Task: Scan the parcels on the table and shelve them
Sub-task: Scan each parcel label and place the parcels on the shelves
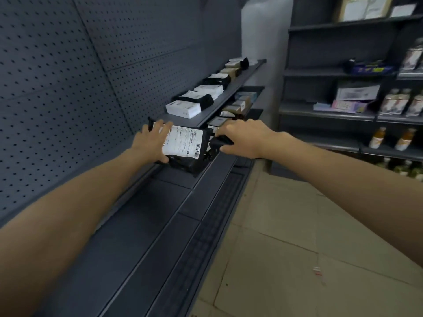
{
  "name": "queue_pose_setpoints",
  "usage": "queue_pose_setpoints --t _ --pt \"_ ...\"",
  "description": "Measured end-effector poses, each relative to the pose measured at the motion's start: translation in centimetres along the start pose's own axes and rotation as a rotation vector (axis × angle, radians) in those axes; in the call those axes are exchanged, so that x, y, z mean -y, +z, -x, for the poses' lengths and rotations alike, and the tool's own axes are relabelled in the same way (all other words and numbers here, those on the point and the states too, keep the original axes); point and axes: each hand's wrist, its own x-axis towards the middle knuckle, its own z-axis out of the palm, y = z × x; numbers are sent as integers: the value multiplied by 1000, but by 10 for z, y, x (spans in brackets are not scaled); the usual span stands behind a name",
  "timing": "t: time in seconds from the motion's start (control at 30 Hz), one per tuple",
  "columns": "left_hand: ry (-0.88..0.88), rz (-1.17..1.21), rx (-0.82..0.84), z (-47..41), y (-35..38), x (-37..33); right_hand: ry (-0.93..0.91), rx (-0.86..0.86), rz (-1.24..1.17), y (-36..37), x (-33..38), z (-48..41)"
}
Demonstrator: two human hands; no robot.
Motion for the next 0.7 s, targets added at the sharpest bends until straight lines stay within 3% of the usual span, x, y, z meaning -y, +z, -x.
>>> queue_pose_setpoints --t 0.37,0.47,0.7 --pt "-157 -50 118 -189 63 62 -174 39 -106 84 -107 -231" --pt "-168 -125 196 -251 80 71 -217 50 -96 98 -146 -292" --pt "-126 -49 347 -341 132 91 -267 125 -119 133 -193 -397"
